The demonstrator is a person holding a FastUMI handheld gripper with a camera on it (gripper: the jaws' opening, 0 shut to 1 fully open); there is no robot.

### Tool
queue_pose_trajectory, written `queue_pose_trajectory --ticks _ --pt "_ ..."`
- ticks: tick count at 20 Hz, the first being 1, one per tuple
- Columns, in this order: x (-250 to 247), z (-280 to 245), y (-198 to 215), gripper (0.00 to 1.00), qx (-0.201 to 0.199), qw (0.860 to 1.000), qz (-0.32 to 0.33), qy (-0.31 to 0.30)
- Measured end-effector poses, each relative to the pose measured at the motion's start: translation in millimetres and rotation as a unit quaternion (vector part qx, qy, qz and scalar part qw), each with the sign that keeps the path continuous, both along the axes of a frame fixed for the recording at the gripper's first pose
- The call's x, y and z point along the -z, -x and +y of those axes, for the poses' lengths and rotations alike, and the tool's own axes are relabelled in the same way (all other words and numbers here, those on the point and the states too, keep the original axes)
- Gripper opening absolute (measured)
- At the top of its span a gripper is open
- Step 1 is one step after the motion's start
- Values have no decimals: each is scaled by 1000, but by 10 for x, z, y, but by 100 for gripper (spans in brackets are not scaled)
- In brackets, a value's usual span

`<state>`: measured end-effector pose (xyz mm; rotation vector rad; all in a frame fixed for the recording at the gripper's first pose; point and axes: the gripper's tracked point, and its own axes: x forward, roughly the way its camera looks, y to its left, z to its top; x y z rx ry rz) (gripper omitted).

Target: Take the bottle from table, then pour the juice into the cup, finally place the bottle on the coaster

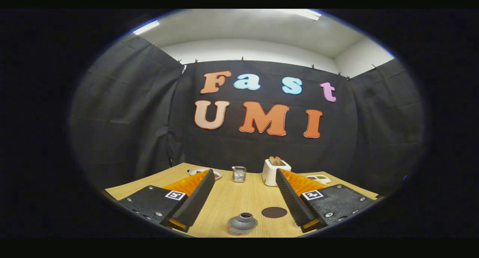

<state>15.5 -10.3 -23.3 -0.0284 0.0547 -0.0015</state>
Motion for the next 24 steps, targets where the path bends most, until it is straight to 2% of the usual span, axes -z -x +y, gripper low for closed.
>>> queue_pose_trajectory --ticks 8,11,15,18,22,24 --pt "145 -104 46 97 -2 999 -8 -41" --pt "404 -38 130 97 -5 999 3 -47" --pt "864 -60 222 97 17 998 36 -41" --pt "1148 66 258 97 7 997 53 -48" --pt "1516 28 336 97 23 996 82 -12" --pt "1678 43 357 97 25 995 91 -14"
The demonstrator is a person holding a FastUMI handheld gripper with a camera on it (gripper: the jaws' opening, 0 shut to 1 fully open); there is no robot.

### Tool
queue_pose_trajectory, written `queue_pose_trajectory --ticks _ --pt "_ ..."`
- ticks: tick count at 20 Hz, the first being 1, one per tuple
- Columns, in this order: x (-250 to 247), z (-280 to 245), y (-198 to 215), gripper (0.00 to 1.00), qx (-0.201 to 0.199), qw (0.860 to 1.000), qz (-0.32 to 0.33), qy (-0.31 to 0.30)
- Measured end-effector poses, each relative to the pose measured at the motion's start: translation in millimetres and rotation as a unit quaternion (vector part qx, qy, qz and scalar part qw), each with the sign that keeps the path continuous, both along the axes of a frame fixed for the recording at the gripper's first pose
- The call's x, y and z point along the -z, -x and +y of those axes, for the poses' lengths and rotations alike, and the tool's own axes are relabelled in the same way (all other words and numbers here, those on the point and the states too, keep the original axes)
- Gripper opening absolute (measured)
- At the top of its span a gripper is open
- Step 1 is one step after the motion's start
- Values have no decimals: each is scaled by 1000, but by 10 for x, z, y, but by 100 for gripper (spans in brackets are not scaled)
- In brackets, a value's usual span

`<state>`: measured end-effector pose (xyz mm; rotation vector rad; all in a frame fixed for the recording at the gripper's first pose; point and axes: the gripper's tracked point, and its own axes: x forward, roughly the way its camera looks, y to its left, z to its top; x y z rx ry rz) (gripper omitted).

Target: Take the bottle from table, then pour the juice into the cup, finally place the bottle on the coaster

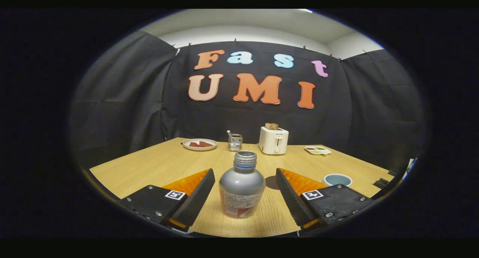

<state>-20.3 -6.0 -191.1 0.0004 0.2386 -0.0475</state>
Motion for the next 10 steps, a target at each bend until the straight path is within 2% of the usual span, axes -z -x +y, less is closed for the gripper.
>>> queue_pose_trajectory --ticks 4,10 --pt "251 102 -16 97 -13 999 15 -27" --pt "613 83 32 92 -14 998 51 -25"
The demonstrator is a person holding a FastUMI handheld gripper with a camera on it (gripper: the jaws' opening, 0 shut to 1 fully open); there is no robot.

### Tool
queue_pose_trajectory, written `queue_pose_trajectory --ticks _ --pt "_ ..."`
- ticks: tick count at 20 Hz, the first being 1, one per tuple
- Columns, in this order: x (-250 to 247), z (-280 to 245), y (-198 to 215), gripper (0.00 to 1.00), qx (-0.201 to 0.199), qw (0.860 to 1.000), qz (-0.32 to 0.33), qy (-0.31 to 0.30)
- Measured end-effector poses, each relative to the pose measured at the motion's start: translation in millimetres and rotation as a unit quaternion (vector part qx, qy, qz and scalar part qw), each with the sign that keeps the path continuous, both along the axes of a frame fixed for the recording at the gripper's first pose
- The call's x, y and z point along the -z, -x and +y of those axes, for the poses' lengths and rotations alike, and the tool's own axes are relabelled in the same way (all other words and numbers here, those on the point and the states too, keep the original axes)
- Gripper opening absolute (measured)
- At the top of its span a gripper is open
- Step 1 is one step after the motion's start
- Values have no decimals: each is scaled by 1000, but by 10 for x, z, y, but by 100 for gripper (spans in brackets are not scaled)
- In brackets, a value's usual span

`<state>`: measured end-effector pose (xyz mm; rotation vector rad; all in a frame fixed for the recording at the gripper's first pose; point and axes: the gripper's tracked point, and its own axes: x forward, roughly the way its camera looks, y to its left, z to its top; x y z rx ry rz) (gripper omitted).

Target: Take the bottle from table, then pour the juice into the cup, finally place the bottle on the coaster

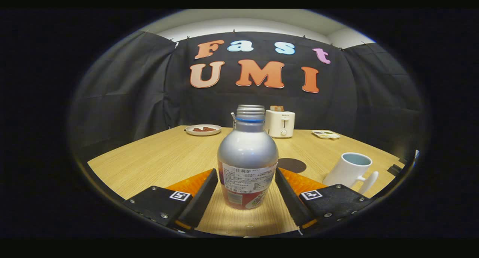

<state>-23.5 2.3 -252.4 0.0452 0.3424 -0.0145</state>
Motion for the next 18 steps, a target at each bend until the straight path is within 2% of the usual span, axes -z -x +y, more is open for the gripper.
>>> queue_pose_trajectory --ticks 1,2,4,12,16,18 --pt "42 3 -26 88 1 1000 -1 -10" --pt "32 -2 -33 80 7 1000 -4 -17" --pt "-12 -34 -32 77 16 999 -3 -33" --pt "-123 74 -212 76 22 990 8 -138" --pt "-259 71 -263 76 35 978 2 -205" --pt "-329 43 -306 76 45 967 -7 -250"
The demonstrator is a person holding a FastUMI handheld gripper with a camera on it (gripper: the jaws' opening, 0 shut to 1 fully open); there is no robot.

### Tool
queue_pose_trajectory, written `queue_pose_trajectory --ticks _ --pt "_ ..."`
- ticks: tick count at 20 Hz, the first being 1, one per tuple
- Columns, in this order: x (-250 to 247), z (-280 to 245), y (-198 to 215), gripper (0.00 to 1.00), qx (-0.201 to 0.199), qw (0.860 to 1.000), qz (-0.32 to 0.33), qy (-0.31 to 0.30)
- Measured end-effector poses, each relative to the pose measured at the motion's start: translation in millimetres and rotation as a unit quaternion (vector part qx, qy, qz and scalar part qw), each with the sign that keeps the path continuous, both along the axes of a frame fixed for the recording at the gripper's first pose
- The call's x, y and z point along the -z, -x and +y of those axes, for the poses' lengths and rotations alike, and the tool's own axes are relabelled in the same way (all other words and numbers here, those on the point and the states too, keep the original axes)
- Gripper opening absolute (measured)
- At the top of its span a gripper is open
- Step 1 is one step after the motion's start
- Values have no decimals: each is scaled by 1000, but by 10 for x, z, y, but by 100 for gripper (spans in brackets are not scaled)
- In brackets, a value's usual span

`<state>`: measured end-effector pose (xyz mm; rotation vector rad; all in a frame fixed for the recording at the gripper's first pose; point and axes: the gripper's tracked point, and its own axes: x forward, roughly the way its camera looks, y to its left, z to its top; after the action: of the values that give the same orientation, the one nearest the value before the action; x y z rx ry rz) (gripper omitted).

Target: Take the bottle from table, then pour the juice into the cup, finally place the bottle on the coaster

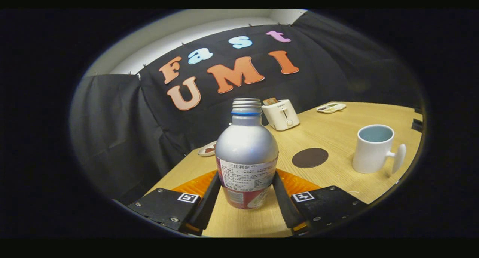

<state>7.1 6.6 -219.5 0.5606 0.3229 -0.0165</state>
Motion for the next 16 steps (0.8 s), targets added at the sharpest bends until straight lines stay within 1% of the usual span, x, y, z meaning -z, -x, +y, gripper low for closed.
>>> queue_pose_trajectory --ticks 4,8,13,16 --pt "-21 -108 -54 76 18 997 -1 -71" --pt "25 -232 -61 75 42 989 8 -140" --pt "9 -305 -150 75 70 968 -2 -240" --pt "50 -377 -172 75 95 952 -4 -292"
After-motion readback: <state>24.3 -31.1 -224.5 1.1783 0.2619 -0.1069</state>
